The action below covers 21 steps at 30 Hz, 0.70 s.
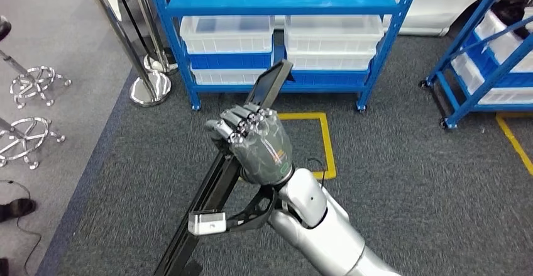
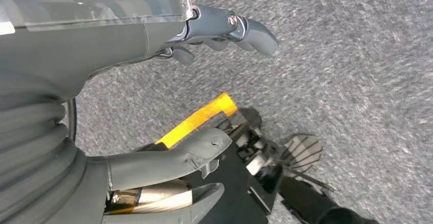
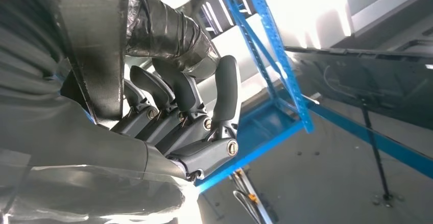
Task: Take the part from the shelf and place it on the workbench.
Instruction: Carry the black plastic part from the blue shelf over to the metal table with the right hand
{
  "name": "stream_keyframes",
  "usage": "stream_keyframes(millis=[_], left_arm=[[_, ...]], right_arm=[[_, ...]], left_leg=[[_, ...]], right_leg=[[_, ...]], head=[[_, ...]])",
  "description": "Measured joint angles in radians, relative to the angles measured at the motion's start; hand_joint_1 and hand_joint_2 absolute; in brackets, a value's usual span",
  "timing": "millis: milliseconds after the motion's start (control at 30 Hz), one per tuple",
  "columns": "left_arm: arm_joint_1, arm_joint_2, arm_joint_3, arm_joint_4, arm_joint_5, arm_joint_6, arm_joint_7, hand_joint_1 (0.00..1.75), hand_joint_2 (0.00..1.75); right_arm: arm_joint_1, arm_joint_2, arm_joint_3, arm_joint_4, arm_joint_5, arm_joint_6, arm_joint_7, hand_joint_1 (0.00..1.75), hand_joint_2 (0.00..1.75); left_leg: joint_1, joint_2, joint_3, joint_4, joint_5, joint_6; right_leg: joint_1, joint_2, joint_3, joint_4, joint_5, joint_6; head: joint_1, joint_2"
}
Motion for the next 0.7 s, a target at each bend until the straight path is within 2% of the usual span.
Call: stream_keyframes(millis=[33, 67, 100, 167, 200, 233, 267, 300, 333, 400, 433, 467, 533, 567, 600, 667, 700], left_arm=[[0.0, -0.001, 0.001, 0.0, 0.0, -0.001, 0.0, 0.0, 1.75], [0.0, -0.002, 0.001, 0.0, 0.0, -0.001, 0.0, 0.0, 1.75], [0.0, -0.003, 0.001, 0.0, 0.0, -0.002, 0.0, 0.0, 1.75], [0.0, -0.004, 0.002, 0.0, -0.001, -0.002, 0.0, 0.0, 1.75], [0.0, -0.004, 0.002, 0.0, -0.002, -0.002, 0.0, 0.0, 1.75], [0.001, -0.005, 0.003, 0.0, -0.003, -0.002, 0.0, 0.0, 1.75], [0.002, -0.005, 0.003, 0.0, -0.004, -0.002, 0.0, 0.0, 1.75], [0.002, -0.006, 0.004, 0.0, -0.004, -0.002, 0.0, 0.0, 1.75], [0.002, -0.006, 0.004, 0.0, -0.004, -0.002, 0.0, 0.0, 1.75], [0.002, -0.007, 0.005, 0.0, -0.004, -0.002, 0.0, 0.0, 1.75], [0.002, -0.007, 0.005, 0.0, -0.005, -0.002, 0.0, 0.0, 1.75], [0.002, -0.008, 0.006, 0.0, -0.005, -0.002, 0.0, 0.0, 1.75], [0.003, -0.008, 0.008, 0.0, -0.005, -0.002, 0.0, 0.0, 1.75], [0.003, -0.008, 0.009, 0.0, -0.005, -0.002, 0.0, 0.0, 1.75], [0.004, -0.008, 0.009, 0.0, -0.006, -0.002, 0.0, 0.0, 1.75], [0.005, -0.008, 0.01, 0.0, -0.006, -0.002, 0.0, 0.0, 1.75], [0.005, -0.008, 0.01, 0.0, -0.006, -0.002, 0.0, 0.0, 1.75]], right_arm=[[0.0, 0.0, 0.0, 0.0, 0.0, 0.0, 0.001, 1.75, 1.75], [0.0, 0.0, 0.0, 0.0, 0.0, 0.0, 0.001, 1.75, 1.75], [0.0, -0.001, 0.0, 0.0, 0.0, 0.001, 0.002, 1.75, 1.75], [0.0, -0.001, 0.0, 0.001, 0.0, 0.001, 0.004, 1.75, 1.75], [0.0, -0.002, 0.0, 0.001, 0.0, 0.002, 0.004, 1.75, 1.75], [0.0, -0.003, 0.0, 0.002, 0.0, 0.002, 0.005, 1.75, 1.75], [0.0, -0.004, 0.0, 0.002, -0.001, 0.003, 0.005, 1.75, 1.75], [0.0, -0.005, 0.0, 0.003, -0.001, 0.004, 0.005, 1.75, 1.75], [0.0, -0.005, 0.0, 0.003, -0.001, 0.005, 0.005, 1.75, 1.75], [-0.002, -0.004, 0.001, 0.003, 0.0, 0.005, 0.005, 1.75, 1.75], [-0.003, -0.004, 0.001, 0.003, -0.001, 0.005, 0.005, 1.75, 1.75], [-0.004, -0.003, 0.002, 0.003, -0.001, 0.005, 0.005, 1.75, 1.75], [-0.005, -0.003, 0.002, 0.004, -0.001, 0.005, 0.005, 1.75, 1.75], [-0.005, -0.002, 0.002, 0.004, -0.001, 0.005, 0.005, 1.75, 1.75], [-0.006, -0.002, 0.002, 0.004, -0.001, 0.006, 0.005, 1.75, 1.75], [-0.007, 0.0, 0.002, 0.004, -0.001, 0.006, 0.005, 1.75, 1.75], [-0.007, 0.001, 0.002, 0.005, -0.001, 0.006, 0.005, 1.75, 1.75]], left_leg=[[0.0, 0.002, -0.003, -0.008, 0.011, 0.008], [0.001, 0.004, -0.008, -0.014, 0.024, 0.016], [0.002, 0.006, -0.016, -0.02, 0.038, 0.024], [0.001, 0.008, -0.04, -0.021, 0.061, 0.034], [0.0, 0.008, -0.055, -0.019, 0.07, 0.036], [-0.001, 0.008, -0.07, -0.016, 0.079, 0.035], [-0.001, 0.008, -0.085, -0.011, 0.088, 0.034], [-0.001, 0.008, -0.101, -0.006, 0.095, 0.032], [-0.001, 0.008, -0.115, 0.002, 0.101, 0.03], [-0.003, 0.007, -0.139, 0.018, 0.11, 0.022], [-0.004, 0.007, -0.147, 0.025, 0.114, 0.016], [-0.005, 0.007, -0.151, 0.027, 0.12, 0.01], [-0.002, 0.006, -0.157, 0.03, 0.127, -0.003], [0.0, 0.005, -0.164, 0.04, 0.114, -0.009], [0.003, 0.003, -0.175, 0.066, 0.085, -0.016], [0.009, 0.002, -0.205, 0.163, -0.006, -0.028], [0.012, 0.002, -0.217, 0.22, -0.041, -0.033]], right_leg=[[-0.002, 0.001, -0.002, 0.0, 0.0, 0.006], [-0.002, 0.002, -0.009, 0.01, -0.017, 0.01], [-0.002, 0.003, -0.02, 0.039, -0.053, 0.014], [-0.003, 0.004, -0.049, 0.147, -0.152, 0.018], [-0.003, 0.004, -0.06, 0.205, -0.185, 0.02], [-0.003, 0.003, -0.061, 0.245, -0.192, 0.021], [-0.004, 0.003, -0.049, 0.258, -0.178, 0.022], [-0.004, 0.003, -0.022, 0.239, -0.154, 0.022], [-0.005, 0.003, 0.021, 0.19, -0.133, 0.02], [-0.001, 0.003, 0.106, 0.07, -0.134, 0.014], [0.001, 0.003, 0.131, 0.029, -0.145, 0.01], [0.004, 0.004, 0.138, 0.01, -0.154, 0.006], [0.003, 0.003, 0.131, 0.002, -0.145, -0.006], [0.001, 0.002, 0.125, -0.001, -0.135, -0.013], [0.0, 0.0, 0.118, -0.004, -0.125, -0.019], [0.0, -0.002, 0.098, -0.005, -0.106, -0.027], [0.0, -0.002, 0.087, -0.005, -0.097, -0.029]], head=[[0.0, 0.0], [0.0, 0.0], [0.001, 0.0], [0.001, 0.0], [0.001, 0.0], [0.001, 0.0], [0.001, 0.0], [0.001, 0.0], [0.001, 0.0], [0.001, 0.0], [0.001, 0.0], [0.001, 0.0], [0.001, 0.0], [0.001, 0.0], [0.001, 0.0], [0.0, 0.0], [0.001, 0.0]])
